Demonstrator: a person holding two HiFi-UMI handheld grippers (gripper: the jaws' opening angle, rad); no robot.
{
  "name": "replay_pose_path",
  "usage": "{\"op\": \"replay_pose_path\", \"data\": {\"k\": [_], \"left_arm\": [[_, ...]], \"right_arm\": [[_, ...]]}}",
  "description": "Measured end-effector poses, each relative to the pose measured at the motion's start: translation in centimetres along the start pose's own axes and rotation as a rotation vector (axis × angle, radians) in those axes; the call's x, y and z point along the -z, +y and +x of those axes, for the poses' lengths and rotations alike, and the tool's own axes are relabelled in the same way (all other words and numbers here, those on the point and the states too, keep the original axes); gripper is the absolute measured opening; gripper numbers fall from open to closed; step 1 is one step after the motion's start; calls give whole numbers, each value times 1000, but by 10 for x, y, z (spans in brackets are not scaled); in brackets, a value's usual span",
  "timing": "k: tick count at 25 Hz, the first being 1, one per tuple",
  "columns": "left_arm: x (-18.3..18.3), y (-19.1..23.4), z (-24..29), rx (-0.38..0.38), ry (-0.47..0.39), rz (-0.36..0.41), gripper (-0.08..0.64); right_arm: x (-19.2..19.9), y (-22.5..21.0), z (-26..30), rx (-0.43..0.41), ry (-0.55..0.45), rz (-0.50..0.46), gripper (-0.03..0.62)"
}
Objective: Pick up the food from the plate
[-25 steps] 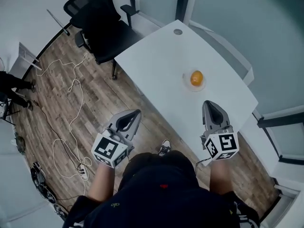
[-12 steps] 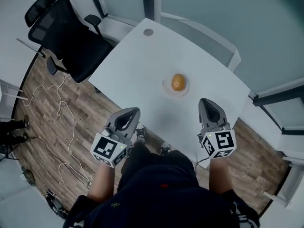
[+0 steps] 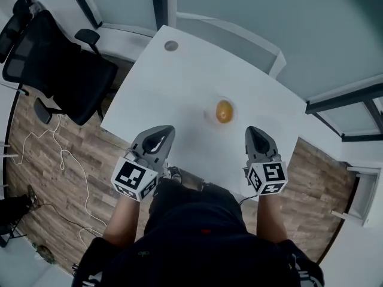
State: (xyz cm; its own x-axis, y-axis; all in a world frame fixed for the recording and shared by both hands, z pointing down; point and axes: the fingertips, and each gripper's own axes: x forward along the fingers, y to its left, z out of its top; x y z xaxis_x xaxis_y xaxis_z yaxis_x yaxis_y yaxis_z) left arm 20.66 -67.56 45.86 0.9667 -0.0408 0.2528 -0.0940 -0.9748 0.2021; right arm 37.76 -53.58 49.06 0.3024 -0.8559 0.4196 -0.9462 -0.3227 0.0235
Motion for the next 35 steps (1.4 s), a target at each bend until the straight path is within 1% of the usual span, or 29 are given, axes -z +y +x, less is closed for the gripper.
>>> {"op": "replay_pose_path", "data": {"k": [3,7,8,9,10,13,16,22,27,31,35], "left_arm": [[9,17,6,30,27,-14,23],[18,15,12,65,54,-27,23],[22,15,12,68,64,-32,23],[26,14,11,68,74,-36,23],[30,14,11,67,86,-37,23],[36,10,14,62,117,-30,23],[41,8,16,51,135,-39,23],[47,13,8,11,182,-21,23],[45,21,-5,-46,179,-2,23],[39,20,-8,-61,172,5,23],[28,5,1,-36,149,27,23]], "right_arm": [[6,2,20,44,36,5,26],[34,-3,49,72,117,22,35],[44,-2,58,69,138,18,93],[53,-2,68,65,155,18,186],[61,-3,78,64,167,23,223],[81,-10,105,68,206,39,287],[100,-14,129,52,247,57,341],[133,-22,172,42,323,92,362],[150,-29,188,87,369,105,360],[133,-26,181,80,303,109,360],[100,-28,155,55,202,111,360]]}}
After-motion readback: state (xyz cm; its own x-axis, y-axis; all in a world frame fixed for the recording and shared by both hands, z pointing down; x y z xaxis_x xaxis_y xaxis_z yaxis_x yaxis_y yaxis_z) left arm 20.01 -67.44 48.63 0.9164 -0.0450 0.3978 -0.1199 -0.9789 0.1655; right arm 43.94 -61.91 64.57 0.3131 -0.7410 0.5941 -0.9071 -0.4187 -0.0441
